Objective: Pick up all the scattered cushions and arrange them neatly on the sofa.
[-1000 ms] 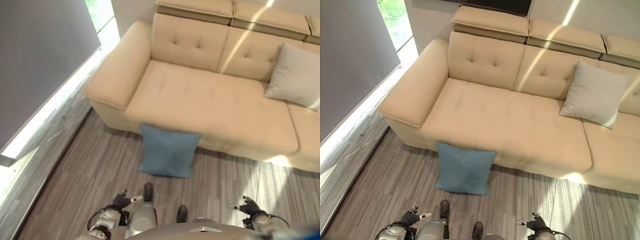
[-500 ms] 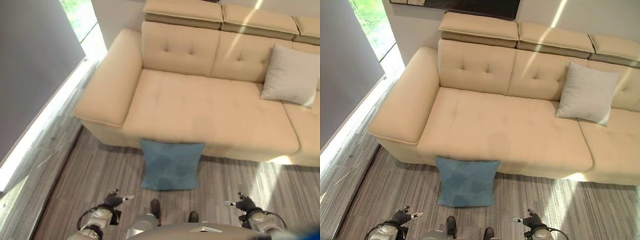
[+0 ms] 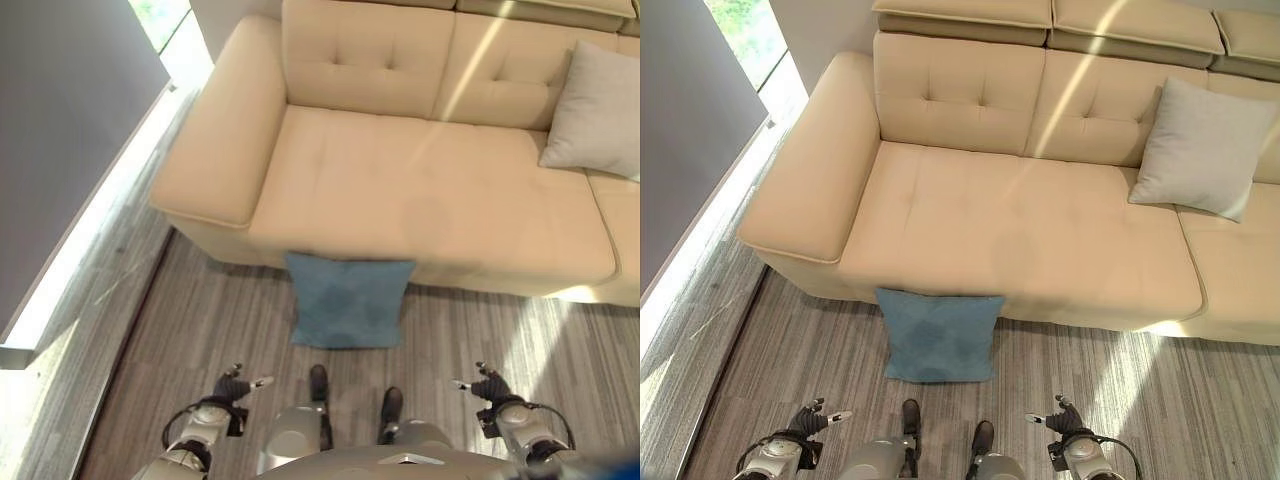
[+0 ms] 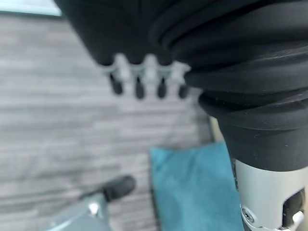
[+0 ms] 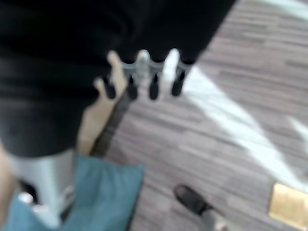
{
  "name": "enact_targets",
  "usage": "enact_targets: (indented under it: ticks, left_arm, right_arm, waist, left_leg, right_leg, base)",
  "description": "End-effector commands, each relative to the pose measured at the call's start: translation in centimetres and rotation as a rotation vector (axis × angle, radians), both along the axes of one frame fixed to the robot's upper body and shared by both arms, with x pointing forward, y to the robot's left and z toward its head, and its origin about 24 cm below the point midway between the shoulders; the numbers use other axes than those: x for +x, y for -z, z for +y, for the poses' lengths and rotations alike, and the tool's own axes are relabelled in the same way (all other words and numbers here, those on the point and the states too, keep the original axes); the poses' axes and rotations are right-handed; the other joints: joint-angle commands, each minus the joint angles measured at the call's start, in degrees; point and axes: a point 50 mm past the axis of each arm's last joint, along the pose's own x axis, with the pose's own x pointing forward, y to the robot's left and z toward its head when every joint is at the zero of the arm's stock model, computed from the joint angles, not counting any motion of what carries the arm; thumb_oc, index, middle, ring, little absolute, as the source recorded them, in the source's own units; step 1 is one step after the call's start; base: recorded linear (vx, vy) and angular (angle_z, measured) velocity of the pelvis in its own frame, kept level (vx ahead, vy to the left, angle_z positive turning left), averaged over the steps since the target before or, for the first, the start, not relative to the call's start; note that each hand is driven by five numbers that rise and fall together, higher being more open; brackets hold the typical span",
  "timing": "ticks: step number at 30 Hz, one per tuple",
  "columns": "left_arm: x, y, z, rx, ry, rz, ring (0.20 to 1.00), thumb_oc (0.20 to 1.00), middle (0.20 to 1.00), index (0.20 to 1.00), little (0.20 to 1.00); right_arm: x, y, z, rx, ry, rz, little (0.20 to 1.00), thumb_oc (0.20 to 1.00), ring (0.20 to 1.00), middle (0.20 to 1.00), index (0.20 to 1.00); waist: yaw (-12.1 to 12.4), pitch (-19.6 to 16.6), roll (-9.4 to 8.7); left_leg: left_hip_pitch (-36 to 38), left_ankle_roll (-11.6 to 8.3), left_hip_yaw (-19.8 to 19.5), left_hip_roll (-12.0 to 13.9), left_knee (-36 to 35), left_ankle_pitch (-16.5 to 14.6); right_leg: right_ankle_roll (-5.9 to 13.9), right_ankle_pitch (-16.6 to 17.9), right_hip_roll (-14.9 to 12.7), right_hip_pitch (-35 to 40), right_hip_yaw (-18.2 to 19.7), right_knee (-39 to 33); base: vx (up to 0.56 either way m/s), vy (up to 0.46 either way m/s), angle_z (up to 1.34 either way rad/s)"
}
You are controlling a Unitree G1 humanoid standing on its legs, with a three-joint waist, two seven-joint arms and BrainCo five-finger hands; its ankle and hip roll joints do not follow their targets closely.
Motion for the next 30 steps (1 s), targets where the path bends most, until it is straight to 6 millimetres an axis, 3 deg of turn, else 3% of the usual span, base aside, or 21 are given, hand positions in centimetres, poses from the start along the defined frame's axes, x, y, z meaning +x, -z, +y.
enact_targets:
  ticks: [1,4,5,11,23,26,27,30]
  left_arm:
    - [2.8,-1.3,0.0,0.016,-0.006,-0.099,1.000,1.000,1.000,1.000,1.000]
    - [5.3,-2.8,0.3,0.018,-0.062,-0.209,1.000,1.000,1.000,1.000,1.000]
    - [5.8,-3.2,0.5,0.018,-0.084,-0.238,1.000,1.000,1.000,1.000,1.000]
    - [9.1,-5.9,1.0,0.042,-0.138,-0.390,1.000,1.000,1.000,1.000,1.000]
    - [14.9,-11.1,-0.9,0.009,-0.093,-0.636,1.000,1.000,1.000,1.000,1.000]
    - [17.1,-13.9,-1.6,0.011,-0.077,-0.742,1.000,1.000,1.000,1.000,1.000]
    - [17.1,-13.9,-1.6,0.011,-0.077,-0.743,1.000,1.000,1.000,1.000,1.000]
    - [19.0,-16.8,-1.8,0.018,-0.070,-0.844,1.000,1.000,1.000,1.000,1.000]
  right_arm:
    - [1.9,-1.4,-1.4,-0.067,-0.027,-0.078,1.000,1.000,1.000,1.000,1.000]
    - [4.6,-2.9,-1.1,-0.079,-0.029,-0.170,1.000,1.000,1.000,1.000,1.000]
    - [5.5,-3.4,-1.1,-0.084,-0.027,-0.206,1.000,1.000,1.000,1.000,1.000]
    - [9.8,-6.7,-1.0,-0.133,0.009,-0.390,1.000,1.000,1.000,1.000,1.000]
    - [15.0,-12.2,-0.2,-0.159,0.029,-0.645,1.000,1.000,1.000,1.000,1.000]
    - [17.2,-15.5,-0.3,-0.189,0.063,-0.783,1.000,1.000,1.000,1.000,1.000]
    - [17.2,-15.5,-0.3,-0.189,0.064,-0.783,1.000,1.000,1.000,1.000,1.000]
    - [19.0,-19.2,-0.4,-0.202,0.087,-0.920,1.000,1.000,1.000,1.000,1.000]
  waist:
    - [0.4,0.4,-0.39]
    - [0.9,2.8,-0.31]
    - [1.1,3.5,-0.27]
    - [1.3,5.3,-0.17]
    - [0.3,4.7,-0.01]
    - [-0.4,5.2,0.38]
    - [-0.4,5.1,0.38]
    - [-1.1,6.0,0.62]
  left_leg:
    - [-4.9,-2.60,-4.1,1.1,8.4,-5.5]
    - [-11.6,-2.18,-4.4,0.7,11.3,-5.4]
    - [-12.4,-2.54,-4.7,0.7,12.3,-6.8]
    - [-25.1,-2.45,-4.5,1.5,19.2,-7.5]
    - [-42.7,-2.06,-5.4,2.3,26.9,-8.9]
    - [-48.9,-1.46,-5.8,2.3,29.5,-9.3]
    - [-49.2,-1.45,-5.8,2.3,29.6,-9.3]
    - [-55.1,-0.92,-6.1,2.3,31.7,-9.4]
  right_leg:
    - [4.04,-1.0,-3.3,-4.3,-1.1,7.4]
    - [3.41,-0.8,-4.2,-11.5,-0.5,12.0]
    - [3.68,-2.0,-4.4,-12.7,-0.2,13.4]
    - [2.83,-2.4,-5.7,-25.4,0.5,20.3]
    - [2.52,-3.3,-6.7,-43.5,1.9,27.5]
    - [2.53,-3.7,-7.0,-50.1,2.8,30.4]
    - [2.53,-3.7,-7.0,-50.4,2.8,30.5]
    - [2.64,-3.7,-7.4,-56.6,3.8,33.0]
  base:
    - [-0.11,0.047,0.02]
    - [-0.14,0.063,0.11]
    - [-0.06,0.054,0.12]
    - [-0.08,0.044,0.00]
    - [-0.04,0.025,0.00]
    - [-0.05,0.065,-0.05]
    - [-0.05,0.084,-0.03]
    - [-0.02,0.061,-0.04]
